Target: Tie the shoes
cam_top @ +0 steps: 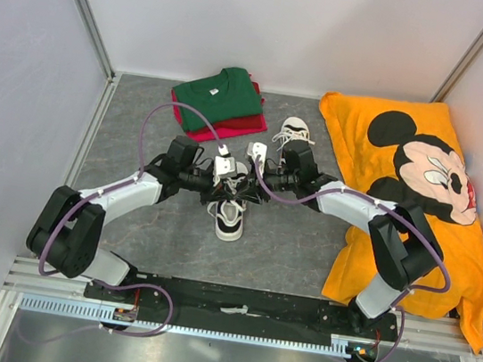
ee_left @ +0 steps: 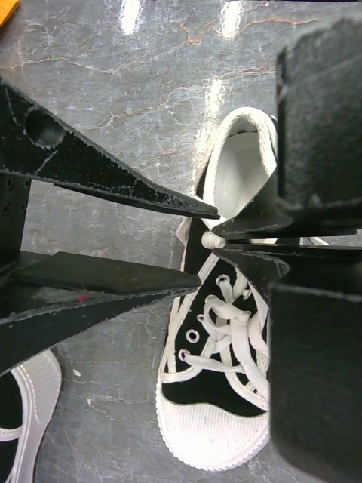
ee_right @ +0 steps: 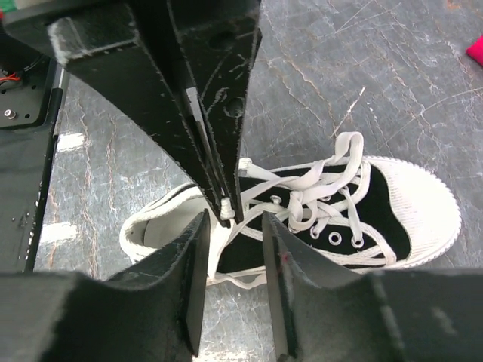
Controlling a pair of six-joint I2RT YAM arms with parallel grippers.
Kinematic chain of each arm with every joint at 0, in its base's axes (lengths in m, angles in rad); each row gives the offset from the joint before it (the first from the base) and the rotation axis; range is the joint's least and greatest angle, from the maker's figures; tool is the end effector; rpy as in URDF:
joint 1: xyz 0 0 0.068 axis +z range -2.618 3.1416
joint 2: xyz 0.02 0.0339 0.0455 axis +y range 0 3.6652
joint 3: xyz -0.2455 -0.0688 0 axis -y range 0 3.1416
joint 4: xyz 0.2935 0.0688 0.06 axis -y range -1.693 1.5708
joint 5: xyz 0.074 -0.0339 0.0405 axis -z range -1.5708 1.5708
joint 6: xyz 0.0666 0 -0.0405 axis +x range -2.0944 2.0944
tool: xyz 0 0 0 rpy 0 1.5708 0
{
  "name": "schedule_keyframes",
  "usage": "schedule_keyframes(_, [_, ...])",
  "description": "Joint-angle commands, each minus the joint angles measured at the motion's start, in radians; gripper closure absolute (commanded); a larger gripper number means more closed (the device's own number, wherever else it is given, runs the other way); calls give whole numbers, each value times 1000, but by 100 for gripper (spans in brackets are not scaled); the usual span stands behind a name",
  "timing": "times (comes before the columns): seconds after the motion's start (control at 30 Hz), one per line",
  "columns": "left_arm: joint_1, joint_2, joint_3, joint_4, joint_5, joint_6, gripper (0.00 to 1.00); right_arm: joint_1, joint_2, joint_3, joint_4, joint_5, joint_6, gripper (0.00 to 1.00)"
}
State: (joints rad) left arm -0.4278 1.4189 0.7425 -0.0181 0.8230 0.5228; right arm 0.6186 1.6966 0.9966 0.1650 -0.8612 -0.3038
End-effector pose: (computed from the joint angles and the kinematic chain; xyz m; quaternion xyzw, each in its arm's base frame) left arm 0.2900 -0.1859 0.1429 0.5307 0.6603 -0.3433 0.4056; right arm 0.3087 0.2818 0.1540 -0.5364 0.6151 0.4287 0.3875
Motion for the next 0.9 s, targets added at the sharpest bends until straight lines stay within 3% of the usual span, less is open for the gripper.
schedule_keyframes(0.0, [7, 17, 46, -13, 44, 37, 94, 9, 12, 53, 28, -59, -43, 62])
schedule_keyframes(0.13, [8, 28, 58, -29, 51, 45, 94, 10, 26, 73, -1, -70, -75, 71])
schedule_keyframes(0.33, [15, 44, 78, -51, 68, 55, 94, 17, 55, 123, -102, -79, -130, 75])
schedule_keyframes(0.4, [20, 48, 84, -49, 71, 49, 93, 18, 57, 126, -117, -81, -141, 83])
schedule_keyframes(0.47, [27, 49, 86, -49, 82, 46, 93, 20, 63, 131, -130, -82, -144, 100])
schedule_keyframes(0.57, [40, 46, 84, -46, 85, 31, 86, 18, 66, 140, -144, -76, -127, 100])
schedule_keyframes(0.67, [73, 14, 45, 13, 84, -58, 70, 13, 61, 140, -119, -53, -64, 100])
schedule_keyframes(0.7, [81, -1, 6, 100, 79, -107, 63, 9, 60, 129, -78, -45, -32, 100])
schedule_keyframes(0.87, [98, -72, -81, 234, 27, -208, 54, -5, 57, 99, 19, -25, 153, 100])
